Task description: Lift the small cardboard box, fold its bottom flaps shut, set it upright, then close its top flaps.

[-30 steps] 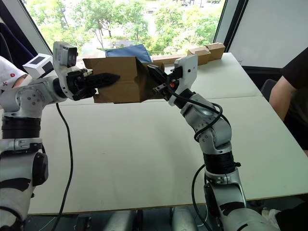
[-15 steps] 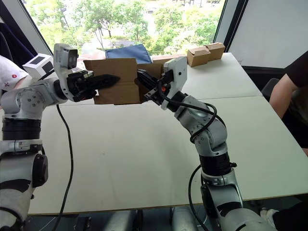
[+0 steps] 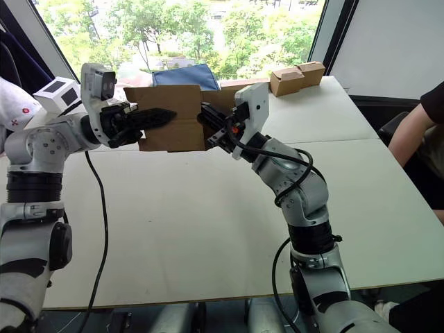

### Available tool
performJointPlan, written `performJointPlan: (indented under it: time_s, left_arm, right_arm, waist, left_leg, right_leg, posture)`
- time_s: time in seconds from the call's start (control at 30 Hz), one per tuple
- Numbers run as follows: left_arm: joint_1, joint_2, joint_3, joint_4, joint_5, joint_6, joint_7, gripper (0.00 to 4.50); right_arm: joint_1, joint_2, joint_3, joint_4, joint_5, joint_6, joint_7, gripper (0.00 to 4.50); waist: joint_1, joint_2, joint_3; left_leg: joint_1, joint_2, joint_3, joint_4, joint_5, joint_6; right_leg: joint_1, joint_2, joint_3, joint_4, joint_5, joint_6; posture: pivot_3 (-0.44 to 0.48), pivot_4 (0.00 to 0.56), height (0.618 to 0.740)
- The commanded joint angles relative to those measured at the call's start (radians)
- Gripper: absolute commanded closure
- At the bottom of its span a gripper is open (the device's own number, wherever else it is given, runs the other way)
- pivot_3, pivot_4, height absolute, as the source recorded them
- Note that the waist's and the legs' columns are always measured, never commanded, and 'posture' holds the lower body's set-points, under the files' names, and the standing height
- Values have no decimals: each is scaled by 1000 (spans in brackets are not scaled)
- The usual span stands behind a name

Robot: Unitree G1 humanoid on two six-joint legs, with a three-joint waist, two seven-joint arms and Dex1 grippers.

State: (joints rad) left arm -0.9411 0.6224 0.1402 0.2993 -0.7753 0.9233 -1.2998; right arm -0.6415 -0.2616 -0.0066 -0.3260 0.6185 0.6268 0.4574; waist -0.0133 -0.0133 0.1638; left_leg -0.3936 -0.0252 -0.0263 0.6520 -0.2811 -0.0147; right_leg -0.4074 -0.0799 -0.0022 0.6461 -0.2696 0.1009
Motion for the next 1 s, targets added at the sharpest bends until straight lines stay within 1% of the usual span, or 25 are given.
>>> performJointPlan:
  time_s: [0.03, 0.13, 0.2, 0.3, 0.4, 0.6, 0.77, 1.0]
  left_arm:
    - [-5, 8, 27, -28, -16, -12, 4, 4500]
    - [-12, 6, 20, -17, -8, -20, 0, 4500]
    - [-15, 4, 19, -14, -9, -21, 0, 4500]
    - [-17, 5, 21, -15, -12, -19, -2, 4500]
    - [-23, 0, 24, -25, -22, -10, 7, 4500]
    - [-26, -7, 26, -48, -36, 5, 17, 4500]
    - [-17, -4, 24, -65, -46, 12, 22, 4500]
    - [-7, -3, 20, -81, -50, 19, 25, 4500]
  right_arm:
    - [46, -68, -143, -150, 192, 76, 23, 4480]
    - [96, -145, -202, -154, 224, 116, 25, 4480]
    - [142, -189, -217, -166, 238, 135, 36, 4480]
    - [224, -239, -172, -199, 216, 150, 61, 4480]
    - [267, -212, -114, -186, 160, 109, 44, 4480]
    - [242, -145, -49, -163, 116, 69, 24, 4480]
    - [208, -99, -34, -142, 115, 49, 23, 4480]
    - [182, -66, -25, -132, 146, 52, 41, 4480]
  waist:
    - [0, 0, 0]
    - [-1, 0, 0]
    - [-1, 0, 0]
    - [-2, 0, 0]
    - [-6, 0, 0]
    - [-2, 0, 0]
    - [0, -1, 0]
    - [-1, -1, 0]
  left_leg:
    - [0, 0, 0, 0, 0, 0]
    - [0, 0, 0, 0, 0, 1]
    - [0, 0, 0, 0, 0, 1]
    - [0, 1, 0, 0, -1, 1]
    - [0, 1, 1, 0, -1, 2]
    - [0, 1, 1, 1, -1, 2]
    - [0, 1, 0, 1, -1, 2]
    - [0, 1, 0, 1, -1, 2]
  right_leg:
    - [0, 0, 0, 0, 0, 0]
    - [0, 0, 0, 0, 0, 0]
    - [0, 0, 0, 0, 0, 0]
    - [0, 1, 0, 0, 0, 0]
    - [0, 1, 0, 0, 0, 0]
    - [0, 1, 0, 0, 0, 0]
    - [0, 1, 0, 0, 0, 0]
    - [0, 1, 0, 0, 0, 0]
  posture:
    - [0, 150, 737]
    - [0, 150, 737]
    - [0, 150, 737]
    - [0, 150, 737]
    - [0, 150, 737]
    - [0, 150, 737]
    - [0, 150, 737]
    - [0, 150, 737]
